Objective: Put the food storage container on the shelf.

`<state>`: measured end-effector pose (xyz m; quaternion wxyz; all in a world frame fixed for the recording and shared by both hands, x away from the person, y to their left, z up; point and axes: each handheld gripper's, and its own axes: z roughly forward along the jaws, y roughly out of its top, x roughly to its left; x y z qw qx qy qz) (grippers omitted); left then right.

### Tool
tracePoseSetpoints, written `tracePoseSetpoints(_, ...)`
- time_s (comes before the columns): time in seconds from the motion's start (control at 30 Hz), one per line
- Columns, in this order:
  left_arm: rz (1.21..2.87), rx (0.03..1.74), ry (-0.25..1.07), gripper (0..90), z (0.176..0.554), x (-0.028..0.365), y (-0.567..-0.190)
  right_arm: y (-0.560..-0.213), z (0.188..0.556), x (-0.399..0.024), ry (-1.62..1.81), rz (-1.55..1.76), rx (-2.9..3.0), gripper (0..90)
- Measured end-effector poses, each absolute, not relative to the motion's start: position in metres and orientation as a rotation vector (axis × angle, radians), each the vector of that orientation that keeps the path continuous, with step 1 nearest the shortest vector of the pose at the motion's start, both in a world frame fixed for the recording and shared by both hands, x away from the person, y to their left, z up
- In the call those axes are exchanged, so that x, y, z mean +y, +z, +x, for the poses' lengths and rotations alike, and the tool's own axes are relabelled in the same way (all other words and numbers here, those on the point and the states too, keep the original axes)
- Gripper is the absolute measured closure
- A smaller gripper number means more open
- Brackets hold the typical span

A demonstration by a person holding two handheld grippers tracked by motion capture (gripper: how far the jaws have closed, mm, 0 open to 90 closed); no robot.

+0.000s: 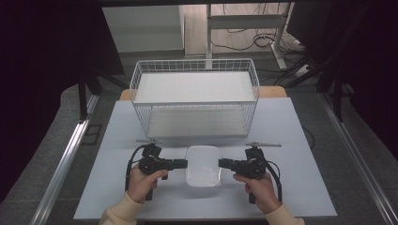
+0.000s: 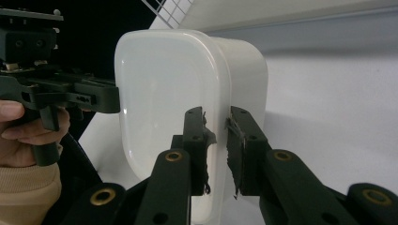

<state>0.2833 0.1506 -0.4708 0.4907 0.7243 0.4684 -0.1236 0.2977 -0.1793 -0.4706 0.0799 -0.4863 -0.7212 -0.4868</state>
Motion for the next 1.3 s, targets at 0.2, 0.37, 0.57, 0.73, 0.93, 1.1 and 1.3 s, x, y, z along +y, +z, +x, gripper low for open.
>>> tracePoseSetpoints(0.2,1.763,1.090,-0.246,81.3,0.277,0.150,-0.457,-0.458,0.292,-0.179,-1.502,-1.431,-2.192,77.8)
tracePoseSetpoints(0.37,1.778,1.058,-0.202,81.2,0.272,0.149,-0.447,-0.445,0.286,-0.180,-1.549,-1.400,-2.238,78.0)
tracePoseSetpoints(0.57,1.778,1.036,-0.178,81.3,0.270,0.149,-0.440,-0.436,0.283,-0.180,-1.581,-1.375,-2.266,78.1)
tracePoseSetpoints(0.73,1.780,1.024,-0.161,81.3,0.269,0.150,-0.435,-0.432,0.282,-0.179,-1.598,-1.365,-2.277,78.1)
tracePoseSetpoints(0.93,1.783,0.993,-0.125,81.3,0.270,0.150,-0.425,-0.421,0.283,-0.180,-1.623,-1.340,-2.295,78.4)
tracePoseSetpoints(1.1,1.782,0.983,-0.099,81.3,0.272,0.151,-0.417,-0.412,0.286,-0.179,-1.648,-1.318,-2.310,78.4)
tracePoseSetpoints(1.3,1.771,0.976,-0.084,81.3,0.278,0.153,-0.410,-0.402,0.293,-0.177,-1.660,-1.296,-2.336,78.5)
